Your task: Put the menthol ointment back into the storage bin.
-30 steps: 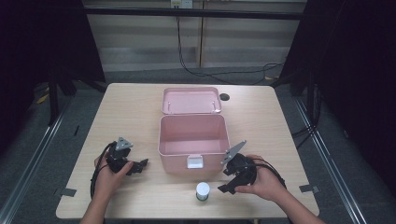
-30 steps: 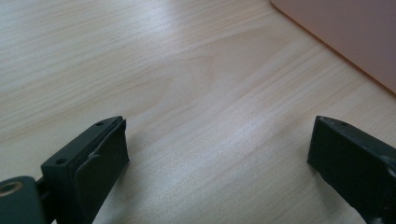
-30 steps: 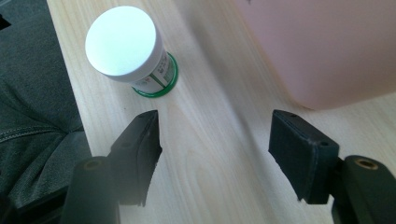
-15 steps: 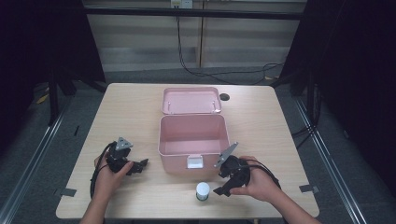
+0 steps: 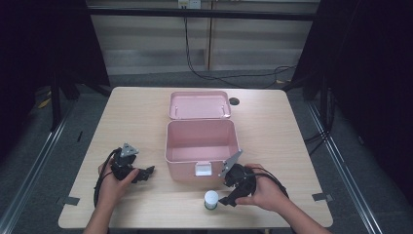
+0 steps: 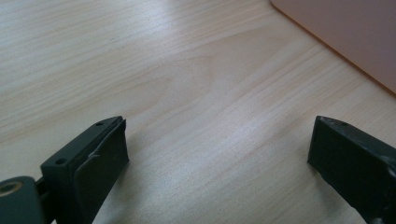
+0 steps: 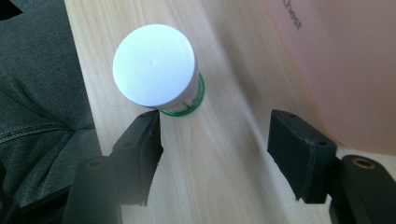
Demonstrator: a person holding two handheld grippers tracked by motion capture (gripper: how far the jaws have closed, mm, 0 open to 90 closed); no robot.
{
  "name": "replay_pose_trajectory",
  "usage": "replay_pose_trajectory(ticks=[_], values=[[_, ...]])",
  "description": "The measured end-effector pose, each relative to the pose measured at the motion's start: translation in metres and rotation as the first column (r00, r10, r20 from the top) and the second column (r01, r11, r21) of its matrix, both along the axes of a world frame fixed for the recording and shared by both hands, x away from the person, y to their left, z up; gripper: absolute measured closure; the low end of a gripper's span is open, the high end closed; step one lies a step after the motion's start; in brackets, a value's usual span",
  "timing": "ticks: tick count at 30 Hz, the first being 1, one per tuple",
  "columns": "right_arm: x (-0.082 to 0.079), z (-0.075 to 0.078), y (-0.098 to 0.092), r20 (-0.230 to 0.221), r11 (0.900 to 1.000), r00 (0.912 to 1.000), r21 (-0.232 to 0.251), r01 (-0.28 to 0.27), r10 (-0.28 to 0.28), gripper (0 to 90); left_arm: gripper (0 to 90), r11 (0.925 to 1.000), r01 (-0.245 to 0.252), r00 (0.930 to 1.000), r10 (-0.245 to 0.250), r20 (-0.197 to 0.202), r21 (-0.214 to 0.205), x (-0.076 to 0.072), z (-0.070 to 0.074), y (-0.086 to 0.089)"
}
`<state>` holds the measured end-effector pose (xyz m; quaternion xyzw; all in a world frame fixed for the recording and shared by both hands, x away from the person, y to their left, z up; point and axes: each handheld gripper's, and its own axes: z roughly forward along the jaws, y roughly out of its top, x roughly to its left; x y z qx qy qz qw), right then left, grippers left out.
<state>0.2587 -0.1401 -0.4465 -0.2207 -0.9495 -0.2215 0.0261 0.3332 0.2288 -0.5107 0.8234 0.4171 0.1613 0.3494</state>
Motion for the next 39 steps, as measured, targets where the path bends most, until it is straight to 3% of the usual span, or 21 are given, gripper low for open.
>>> replay_pose_trajectory(ticks=[8,24,28,39], values=[[-0.002,-0.003,0.005,-0.013,0.9999,0.9999,-0.005,-0.010,0.010,35.2,4.2,1.0000,0.001,1.0000,-0.001,0.000,0.002,0.000,0.000,0.000],[-0.004,-0.005,0.028,-0.026,0.9962,0.9961,-0.019,-0.085,0.084,38.9,4.1,1.0000,0.001,1.0000,-0.001,-0.001,0.002,0.000,0.000,0.000],[-0.004,-0.005,0.035,-0.032,0.9930,0.9928,-0.020,-0.116,0.116,45.1,4.0,1.0000,0.002,1.0000,-0.002,-0.001,0.001,0.000,0.000,0.000],[-0.003,-0.004,0.047,-0.018,0.9866,0.9885,-0.061,-0.151,0.150,50.3,3.6,0.9999,0.009,1.0000,-0.009,0.001,0.006,0.001,0.000,0.001]])
